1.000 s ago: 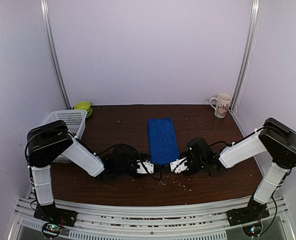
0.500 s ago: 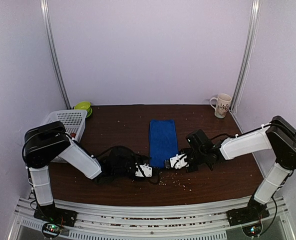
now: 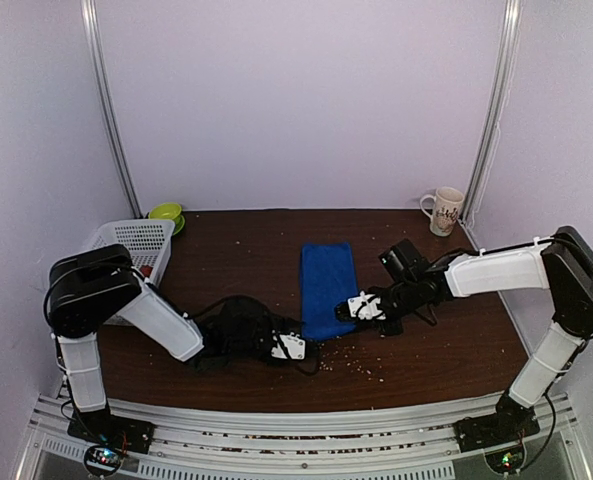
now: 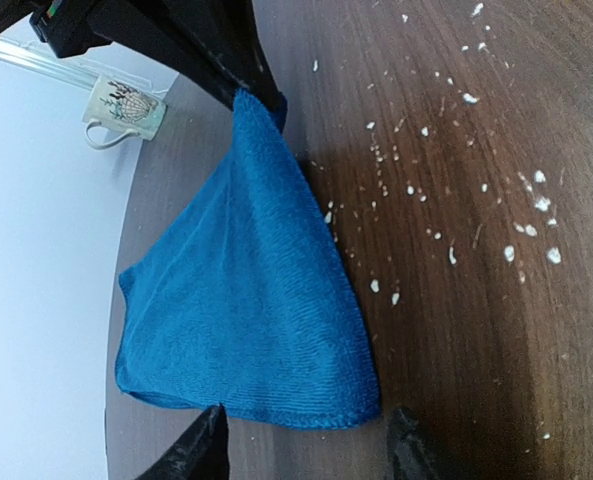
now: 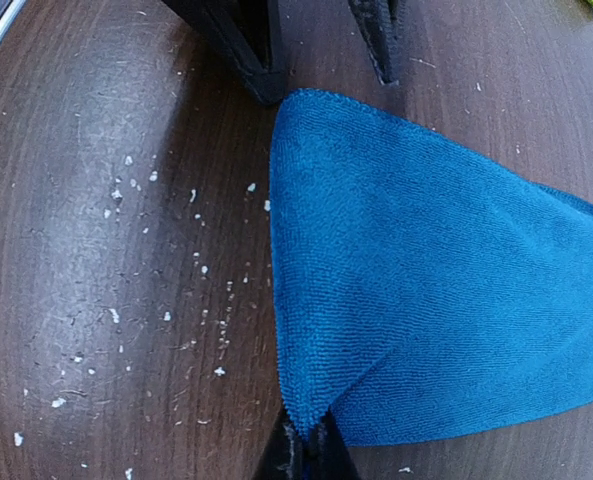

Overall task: Roll the towels
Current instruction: Roll the towel at the center of the board.

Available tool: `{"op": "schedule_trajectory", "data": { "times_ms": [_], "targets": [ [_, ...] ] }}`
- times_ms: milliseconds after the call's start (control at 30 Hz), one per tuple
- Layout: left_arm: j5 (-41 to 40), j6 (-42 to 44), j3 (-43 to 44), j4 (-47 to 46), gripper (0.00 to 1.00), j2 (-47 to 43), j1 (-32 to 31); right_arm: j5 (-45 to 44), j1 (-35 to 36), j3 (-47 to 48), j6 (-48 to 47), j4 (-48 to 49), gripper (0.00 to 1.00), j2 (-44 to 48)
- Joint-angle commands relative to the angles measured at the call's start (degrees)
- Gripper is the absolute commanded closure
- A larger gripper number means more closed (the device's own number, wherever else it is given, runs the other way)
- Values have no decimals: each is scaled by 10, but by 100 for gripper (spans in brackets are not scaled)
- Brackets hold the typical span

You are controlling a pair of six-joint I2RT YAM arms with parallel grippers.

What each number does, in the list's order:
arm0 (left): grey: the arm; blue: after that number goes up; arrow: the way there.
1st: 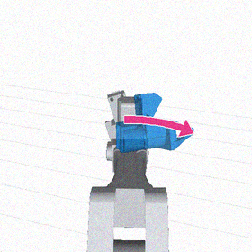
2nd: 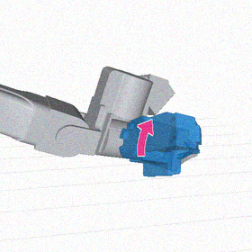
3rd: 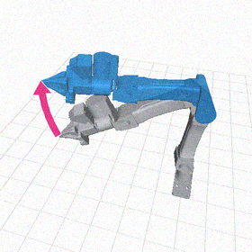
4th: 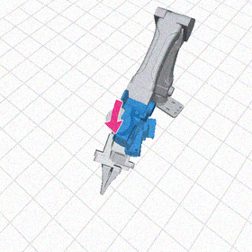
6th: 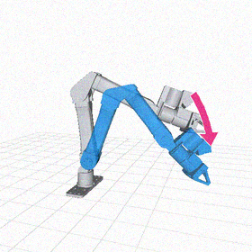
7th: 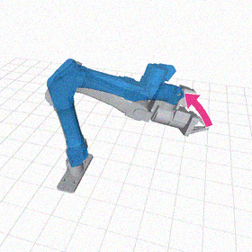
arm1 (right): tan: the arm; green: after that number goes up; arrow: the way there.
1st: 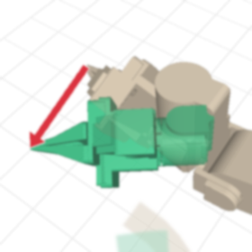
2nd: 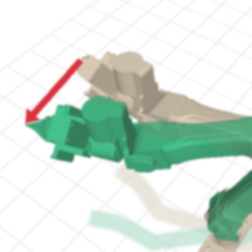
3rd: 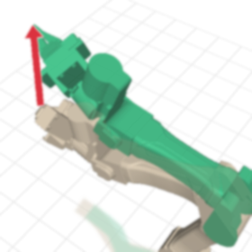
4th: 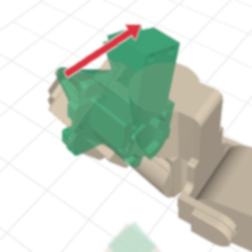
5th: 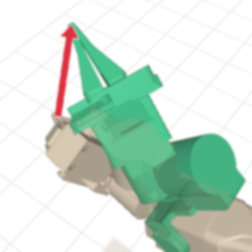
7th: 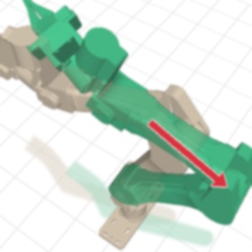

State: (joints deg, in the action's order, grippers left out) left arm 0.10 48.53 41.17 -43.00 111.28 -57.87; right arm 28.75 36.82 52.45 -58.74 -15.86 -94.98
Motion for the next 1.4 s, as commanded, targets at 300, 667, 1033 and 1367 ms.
{"op": "schedule_trajectory", "data": {
  "times_ms": [300, 667, 1033, 1367],
  "targets": [
    [-15, 10, 40, 33, 53, 48, -20, 23, -14, 20, 2, -44, 100, -10],
    [14, -6, 27, 98, 33, 0, -37, 14, -23, 20, 8, -38, 100, -8],
    [-103, -41, 41, 26, 37, 60, -58, 11, -26, 20, 13, -37, 100, -5],
    [-143, -44, 57, 33, 67, 90, -58, 21, -29, 24, 3, -51, 100, -3]
  ]
}}
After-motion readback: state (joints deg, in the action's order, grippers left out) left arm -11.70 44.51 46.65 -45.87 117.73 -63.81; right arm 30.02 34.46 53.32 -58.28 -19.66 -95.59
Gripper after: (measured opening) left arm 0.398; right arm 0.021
